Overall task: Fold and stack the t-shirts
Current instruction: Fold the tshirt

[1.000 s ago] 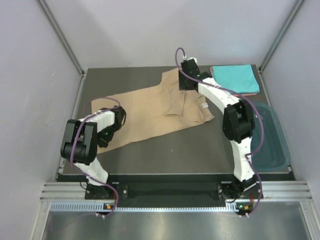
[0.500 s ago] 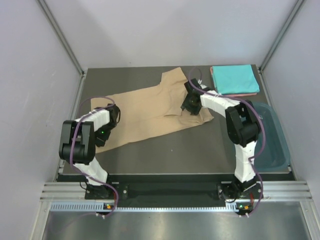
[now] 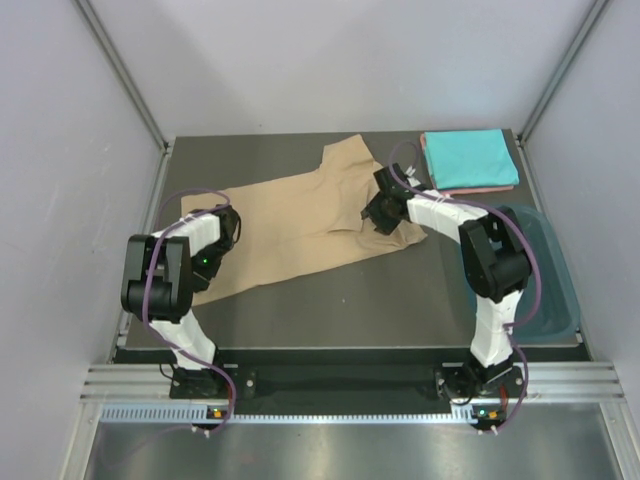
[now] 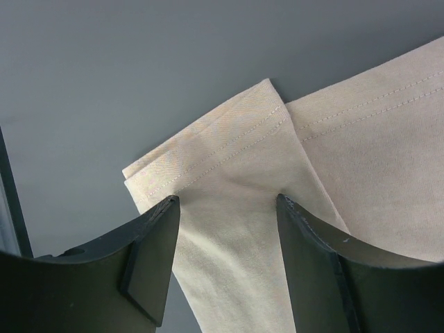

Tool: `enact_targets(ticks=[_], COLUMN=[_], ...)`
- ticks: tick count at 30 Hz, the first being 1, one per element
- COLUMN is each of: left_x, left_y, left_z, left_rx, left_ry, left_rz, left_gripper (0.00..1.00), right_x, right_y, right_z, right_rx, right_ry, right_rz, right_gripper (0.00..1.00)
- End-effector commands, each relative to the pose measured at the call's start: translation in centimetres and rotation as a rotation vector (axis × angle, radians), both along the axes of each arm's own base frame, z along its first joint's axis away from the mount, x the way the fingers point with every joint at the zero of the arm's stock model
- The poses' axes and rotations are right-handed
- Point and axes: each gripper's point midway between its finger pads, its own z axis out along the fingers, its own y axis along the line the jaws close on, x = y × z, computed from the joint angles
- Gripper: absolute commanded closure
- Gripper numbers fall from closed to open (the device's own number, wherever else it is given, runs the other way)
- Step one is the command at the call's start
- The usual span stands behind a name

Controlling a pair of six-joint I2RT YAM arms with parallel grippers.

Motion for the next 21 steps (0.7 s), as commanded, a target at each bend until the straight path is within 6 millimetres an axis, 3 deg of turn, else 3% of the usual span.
enact_targets(ticks=[1,14,21], left_x=[-1.0,-1.1,-1.0], left_y=[0.5,0.5,0.4], left_z=[-1.4,-1.4,-1.3], left_rx=[-0.010,-0.007,-0.012], left_ry=[0.047,0.047,0.044], left_rz=[0.025,0.024,0.024], left_gripper=[0.37,0.37,0.37], right_x=[0.6,0.3,0.1], right_y=[2.0,4.3,4.2], right_z=[2.8,1.5,0.9], right_rx=[0.092,0.132,0.126], right_ry=[-0.063,-0.034,-0.004], right_rz=[-0.006,-0.002,-0.038], right_gripper=[0.52,0.55,0.56])
